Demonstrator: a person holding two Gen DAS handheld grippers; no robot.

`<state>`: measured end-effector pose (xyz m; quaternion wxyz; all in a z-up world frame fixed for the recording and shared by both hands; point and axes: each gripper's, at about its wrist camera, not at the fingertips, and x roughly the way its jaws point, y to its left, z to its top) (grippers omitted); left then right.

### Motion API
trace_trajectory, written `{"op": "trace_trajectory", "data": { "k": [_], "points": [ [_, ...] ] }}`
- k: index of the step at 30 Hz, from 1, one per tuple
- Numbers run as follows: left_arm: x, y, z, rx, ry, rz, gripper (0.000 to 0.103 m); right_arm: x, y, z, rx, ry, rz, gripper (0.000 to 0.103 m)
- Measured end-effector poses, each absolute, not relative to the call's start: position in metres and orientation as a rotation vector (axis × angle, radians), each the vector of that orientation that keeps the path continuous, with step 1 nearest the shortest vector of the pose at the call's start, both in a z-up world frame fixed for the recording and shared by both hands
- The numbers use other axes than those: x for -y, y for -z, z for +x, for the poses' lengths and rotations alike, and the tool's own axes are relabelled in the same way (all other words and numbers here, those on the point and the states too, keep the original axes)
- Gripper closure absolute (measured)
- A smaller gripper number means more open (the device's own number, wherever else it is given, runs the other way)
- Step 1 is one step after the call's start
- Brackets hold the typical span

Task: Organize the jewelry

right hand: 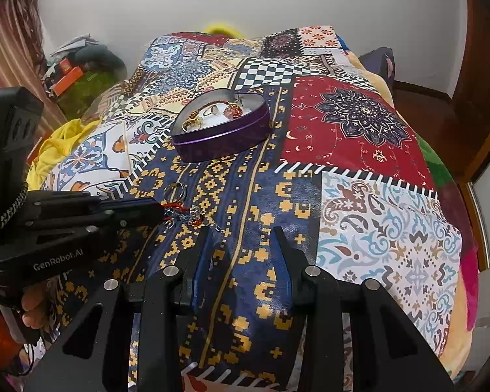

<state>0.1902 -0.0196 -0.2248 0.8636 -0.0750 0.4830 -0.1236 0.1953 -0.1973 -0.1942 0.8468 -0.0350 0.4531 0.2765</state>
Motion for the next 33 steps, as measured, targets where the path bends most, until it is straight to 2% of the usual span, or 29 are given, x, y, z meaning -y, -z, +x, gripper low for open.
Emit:
{"op": "trace_trajectory", "data": {
  "k": [8,12,16,22,30,31,33],
  "points": [
    [0.006,0.192,0.177,-0.901,0.214,-0.143,0.103,0.179,0.195,0.196,-0.932,-0.605,-0.115,0.07],
    [0.006,0.191,0.181,-0.908,0.214,-0.117,0.103,0.175,0.196,0.195,-0.927,-0.608,-0.114,0.071],
    [0.015,0.207,0.189,-0.97,0.226,-0.092,0.091,0.177,0.197,0.195,-0.937,-0.608,-0.106,0.071],
    [0.021,0.233,0.2,-1.044,0.234,-0.126,0.091,0.183,0.196,0.193,-0.94,-0.602,-0.118,0.07],
    [0.023,0.237,0.204,-1.054,0.292,-0.17,0.091,0.186,0.197,0.193,-0.94,-0.605,-0.111,0.07],
    [0.023,0.237,0.205,-1.055,0.299,-0.171,0.096,0.186,0.197,0.193,-0.94,-0.607,-0.111,0.07],
    [0.024,0.235,0.207,-1.055,0.3,-0.168,0.097,0.186,0.197,0.193,-0.94,-0.607,-0.108,0.07]
  ]
}}
